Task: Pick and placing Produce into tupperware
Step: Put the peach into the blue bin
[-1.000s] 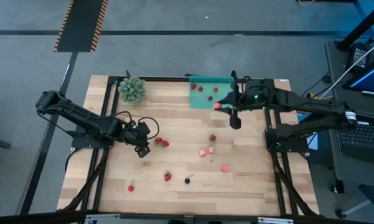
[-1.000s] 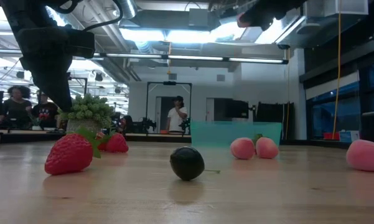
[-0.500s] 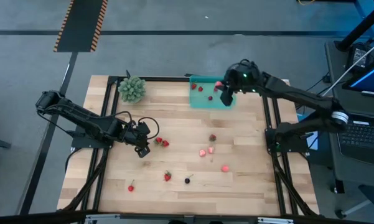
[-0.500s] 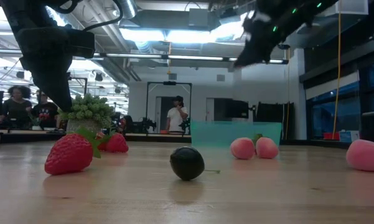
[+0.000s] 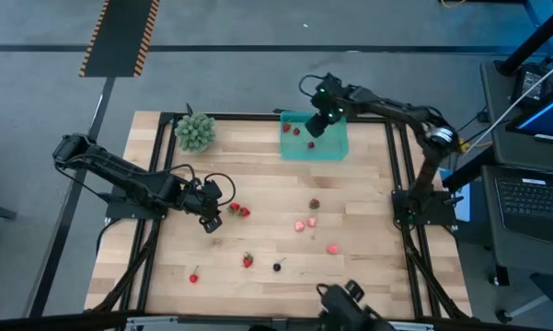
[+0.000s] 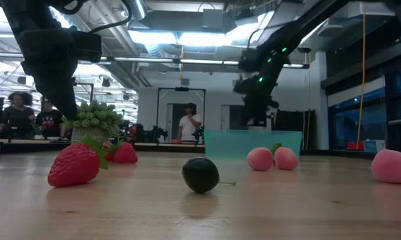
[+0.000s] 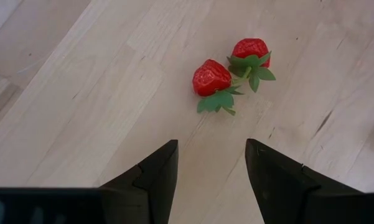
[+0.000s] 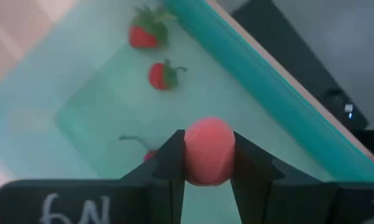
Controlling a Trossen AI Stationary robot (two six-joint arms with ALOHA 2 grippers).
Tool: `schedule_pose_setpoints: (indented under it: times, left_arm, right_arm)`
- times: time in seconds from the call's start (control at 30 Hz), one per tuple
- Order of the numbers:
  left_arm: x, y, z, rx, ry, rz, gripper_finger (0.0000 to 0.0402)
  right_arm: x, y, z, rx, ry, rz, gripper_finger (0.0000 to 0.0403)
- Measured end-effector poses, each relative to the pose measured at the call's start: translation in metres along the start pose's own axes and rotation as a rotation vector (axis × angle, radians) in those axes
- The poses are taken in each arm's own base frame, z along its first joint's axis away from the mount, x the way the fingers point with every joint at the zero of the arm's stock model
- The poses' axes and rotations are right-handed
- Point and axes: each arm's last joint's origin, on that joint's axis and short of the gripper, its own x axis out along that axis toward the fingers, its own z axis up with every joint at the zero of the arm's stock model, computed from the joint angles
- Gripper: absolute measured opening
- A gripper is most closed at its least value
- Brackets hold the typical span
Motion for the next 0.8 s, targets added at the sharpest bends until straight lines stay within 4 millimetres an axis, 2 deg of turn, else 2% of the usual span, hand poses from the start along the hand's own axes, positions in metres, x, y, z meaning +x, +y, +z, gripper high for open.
schedule_pose_setpoints:
  times: [0.17, 0.33, 0.47, 0.6, 0.8]
  left_arm:
    - [0.000, 0.000, 0.000, 0.000, 0.000, 0.000, 0.0179]
    - [0.000, 0.000, 0.000, 0.000, 0.000, 0.000, 0.0179]
    - [0.000, 0.000, 0.000, 0.000, -0.001, 0.000, 0.0179]
    - [0.000, 0.000, 0.000, 0.000, 0.000, 0.000, 0.0179]
    - [0.000, 0.000, 0.000, -0.001, -0.002, -0.001, 0.0179]
  right_arm:
    - [0.032, -0.001, 0.015, 0.008, 0.063, 0.010, 0.0102]
    - [0.046, -0.001, 0.023, 0.046, 0.076, 0.054, 0.0102]
    - [0.058, -0.002, 0.021, 0.070, 0.120, 0.050, 0.0102]
    - [0.081, -0.005, 0.013, 0.063, 0.178, 0.047, 0.0102]
    - [0.085, -0.005, 0.015, 0.047, 0.153, 0.050, 0.0102]
